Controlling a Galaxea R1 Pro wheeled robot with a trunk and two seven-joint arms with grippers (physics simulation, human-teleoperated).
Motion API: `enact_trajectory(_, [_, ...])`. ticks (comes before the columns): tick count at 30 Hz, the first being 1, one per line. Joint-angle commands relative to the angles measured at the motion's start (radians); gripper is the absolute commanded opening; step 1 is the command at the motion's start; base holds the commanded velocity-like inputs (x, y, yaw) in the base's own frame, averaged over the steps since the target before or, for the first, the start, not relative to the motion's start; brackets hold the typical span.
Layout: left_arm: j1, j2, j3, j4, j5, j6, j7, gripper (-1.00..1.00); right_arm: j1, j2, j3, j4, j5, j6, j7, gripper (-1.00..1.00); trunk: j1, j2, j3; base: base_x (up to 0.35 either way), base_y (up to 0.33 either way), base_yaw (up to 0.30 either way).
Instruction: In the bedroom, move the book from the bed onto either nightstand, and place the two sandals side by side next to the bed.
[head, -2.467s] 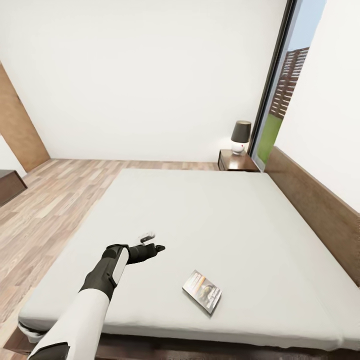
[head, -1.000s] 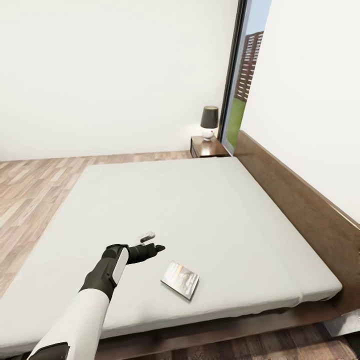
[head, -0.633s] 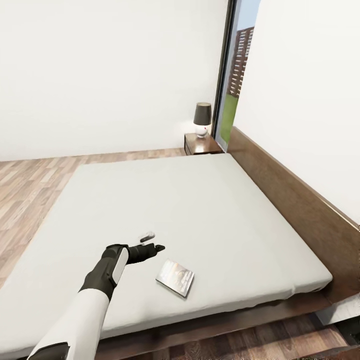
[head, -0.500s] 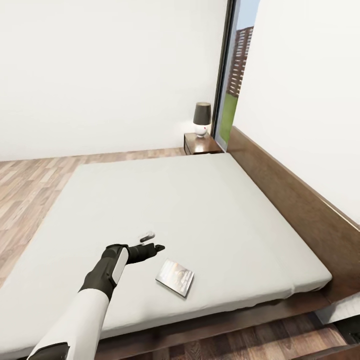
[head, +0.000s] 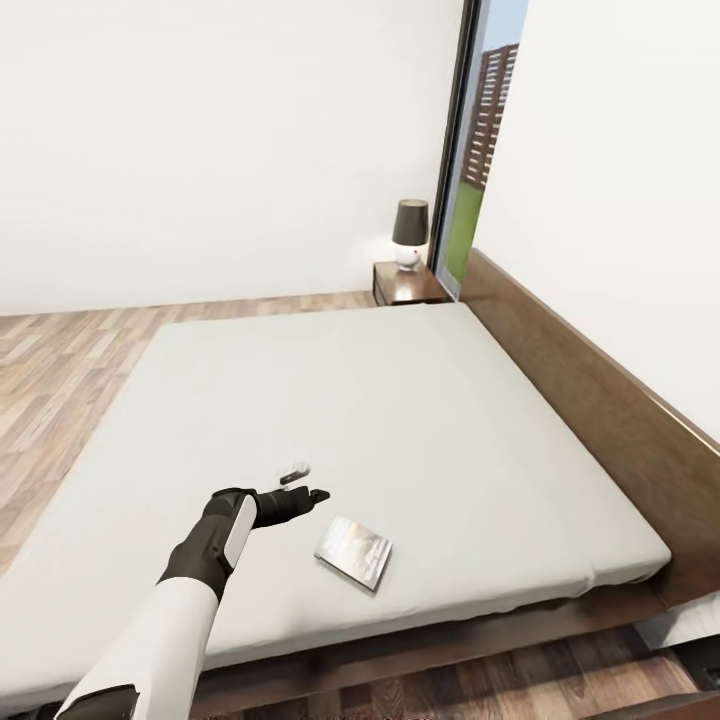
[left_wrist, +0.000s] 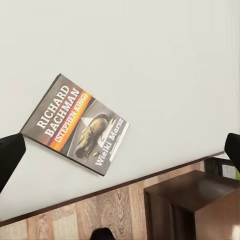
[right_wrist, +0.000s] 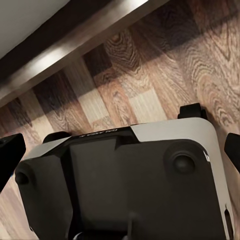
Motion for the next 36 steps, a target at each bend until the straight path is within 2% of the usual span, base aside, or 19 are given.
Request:
enact_trajectory(1, [-0.001, -0.001, 0.005, -0.001, 0.007, 0.008, 0.001, 1.00, -0.002, 0.000, 0.008, 0.004, -0.011, -0.002, 0.006, 1.00, 0.000, -0.002, -0.003, 0.000, 0.000, 0.071])
enact_trajectory(28, [-0.001, -0.001, 0.005, -0.001, 0.007, 0.009, 0.001, 1.00, -0.002, -0.001, 0.008, 0.004, -0.009, 0.001, 0.006, 1.00, 0.000, -0.002, -0.044, 0.000, 0.000, 0.011])
enact_trajectory(33, [-0.001, -0.001, 0.005, -0.001, 0.012, 0.009, 0.001, 1.00, -0.002, -0.001, 0.012, 0.002, -0.006, 0.024, 0.008, 1.00, 0.000, -0.002, -0.052, 0.000, 0.000, 0.008])
enact_trajectory(36, [-0.001, -0.001, 0.005, -0.001, 0.035, 0.009, 0.001, 1.00, -0.003, 0.001, 0.013, -0.001, 0.009, 0.076, 0.007, 1.00, 0.000, -0.002, -0.057, 0.000, 0.000, 0.003])
